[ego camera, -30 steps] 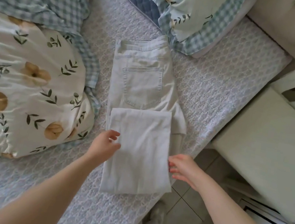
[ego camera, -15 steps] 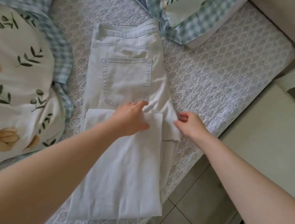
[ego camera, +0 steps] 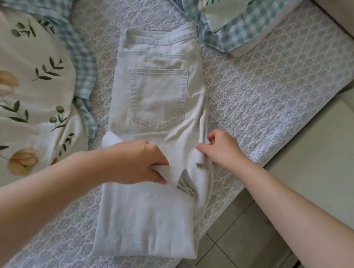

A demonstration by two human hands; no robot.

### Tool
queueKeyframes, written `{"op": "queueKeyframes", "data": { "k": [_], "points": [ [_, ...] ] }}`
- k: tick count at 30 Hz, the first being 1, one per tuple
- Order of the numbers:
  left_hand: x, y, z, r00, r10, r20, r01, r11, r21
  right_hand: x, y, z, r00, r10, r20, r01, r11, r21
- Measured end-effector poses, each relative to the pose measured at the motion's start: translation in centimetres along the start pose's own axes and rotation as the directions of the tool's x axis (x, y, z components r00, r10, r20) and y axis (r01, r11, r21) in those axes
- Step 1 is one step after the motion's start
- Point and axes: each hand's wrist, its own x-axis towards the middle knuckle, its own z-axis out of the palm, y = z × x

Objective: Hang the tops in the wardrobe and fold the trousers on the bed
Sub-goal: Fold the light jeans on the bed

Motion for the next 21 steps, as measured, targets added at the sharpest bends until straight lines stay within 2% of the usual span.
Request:
{"op": "queueKeyframes", "data": {
  "k": [2,3,7,12,15,17,21],
  "points": [
    [-0.9,0.1,-0.7,1.0,0.011,0.021,-0.011,1.0,-0.011,0.0,-1.2,0.5,0.997,-0.02,0.075,0.013,0.996,0.091],
    [-1.0,0.0,-0.9,1.0,0.022,0.014,-0.022,1.0,-0.018,0.0,-1.8,0.7,0.99,0.004,0.144,-0.026,0.988,0.15],
    [1.0,-0.5,-1.5,0.996,0.011,-0.091,-0.014,0.999,-0.029,1.2,-3.2,0.9,0.889,0.174,0.424,-0.319,0.899,0.299],
    [7.1,-2.3,-0.7,0.954,-0.097,-0.282,0.087,0.995,-0.05,3.0,-2.4,0.5,0.804,0.204,0.558,-0.474,0.786,0.396],
    [10.2,-3.6,0.1,0.93,-0.179,-0.322,0.165,0.984,-0.069,3.5,-1.4,0.2,0.782,0.169,0.6,-0.496,0.751,0.434],
    [11.3,-4.5,0.6,0.92,-0.235,-0.315,0.231,0.972,-0.051,3.6,-0.6,0.0,0.795,0.157,0.586,-0.479,0.756,0.447],
    [11.4,-6.0,1.3,0.895,-0.328,-0.303,0.347,0.938,0.011,3.1,0.6,0.4,0.857,0.089,0.508,-0.332,0.849,0.412]
  ]
}}
